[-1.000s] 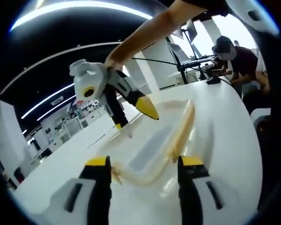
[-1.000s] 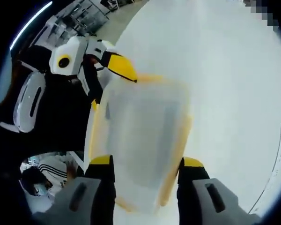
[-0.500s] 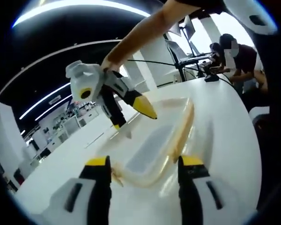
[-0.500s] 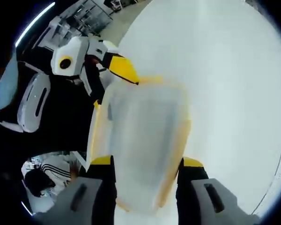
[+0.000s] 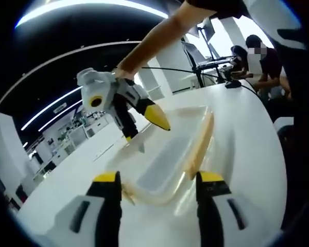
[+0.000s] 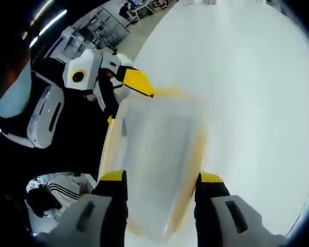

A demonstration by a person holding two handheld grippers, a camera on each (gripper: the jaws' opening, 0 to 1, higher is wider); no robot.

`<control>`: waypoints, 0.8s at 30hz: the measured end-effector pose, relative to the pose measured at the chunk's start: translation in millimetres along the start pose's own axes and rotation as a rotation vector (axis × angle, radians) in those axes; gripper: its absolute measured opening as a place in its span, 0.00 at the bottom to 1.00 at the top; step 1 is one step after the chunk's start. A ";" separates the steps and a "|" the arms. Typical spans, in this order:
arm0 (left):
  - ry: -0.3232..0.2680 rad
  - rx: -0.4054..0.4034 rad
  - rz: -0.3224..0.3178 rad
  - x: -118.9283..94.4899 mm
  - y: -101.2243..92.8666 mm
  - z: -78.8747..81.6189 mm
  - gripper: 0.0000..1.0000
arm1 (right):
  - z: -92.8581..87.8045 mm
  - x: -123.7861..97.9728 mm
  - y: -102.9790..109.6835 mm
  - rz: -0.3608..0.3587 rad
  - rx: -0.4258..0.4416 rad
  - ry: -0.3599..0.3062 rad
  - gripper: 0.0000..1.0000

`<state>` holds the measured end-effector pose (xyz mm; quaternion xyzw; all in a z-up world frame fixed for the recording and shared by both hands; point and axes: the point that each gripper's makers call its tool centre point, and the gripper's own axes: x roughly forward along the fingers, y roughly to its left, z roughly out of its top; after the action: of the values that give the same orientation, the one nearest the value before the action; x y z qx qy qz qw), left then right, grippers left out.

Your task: Snap each plastic latch of the storage box into its locked position after aligning the lid with the box until every specified latch is closed and the lid sits flush.

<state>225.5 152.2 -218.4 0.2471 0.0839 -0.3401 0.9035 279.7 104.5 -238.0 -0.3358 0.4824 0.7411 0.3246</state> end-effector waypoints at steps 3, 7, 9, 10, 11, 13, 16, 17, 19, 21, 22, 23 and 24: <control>-0.001 0.000 -0.002 0.8 0.2 0.0 0.57 | -0.1 -0.8 -1.0 0.000 -0.005 -0.017 0.49; -0.003 0.001 -0.002 2.2 0.7 0.1 0.57 | 0.2 -0.7 -0.4 -0.001 -0.004 -0.025 0.51; -0.010 0.001 -0.002 2.8 0.9 0.3 0.57 | -0.6 0.2 1.4 -0.008 0.000 -0.035 0.54; -0.015 0.002 -0.002 2.8 1.0 0.3 0.57 | -0.5 -0.2 1.4 -0.014 -0.004 -0.042 0.55; -0.020 0.002 -0.002 2.9 1.1 0.4 0.57 | -0.6 0.0 1.6 -0.020 -0.008 -0.050 0.57; -0.029 0.001 0.001 3.1 1.1 0.8 0.57 | -0.7 1.6 3.1 -0.033 -0.039 -0.073 0.61; -0.038 0.001 0.002 3.2 1.1 0.8 0.57 | -2.5 5.8 6.7 -0.037 -0.104 -0.093 0.69; -0.042 0.001 0.003 2.9 1.0 0.9 0.57 | -2.0 6.4 7.0 -0.043 -0.092 -0.105 0.70; -0.044 -0.003 0.005 2.6 1.2 0.8 0.57 | -1.3 7.0 7.5 -0.050 -0.092 -0.114 0.71; -0.048 -0.006 0.008 1.5 1.6 0.7 0.57 | 0.6 7.0 6.6 -0.062 -0.086 -0.131 0.72; -0.050 -0.005 0.008 1.2 1.9 0.6 0.57 | 1.2 6.3 5.7 -0.064 -0.085 -0.135 0.73; -0.052 -0.010 0.012 0.1 2.2 0.4 0.57 | 1.3 6.1 5.3 -0.067 -0.085 -0.139 0.73; -0.055 -0.016 0.017 -0.4 2.6 0.3 0.57 | 2.1 6.1 4.9 -0.070 -0.085 -0.146 0.74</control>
<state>226.9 154.0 -217.0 0.2312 0.0598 -0.3384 0.9102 271.9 105.8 -239.9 -0.3112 0.4135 0.7716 0.3699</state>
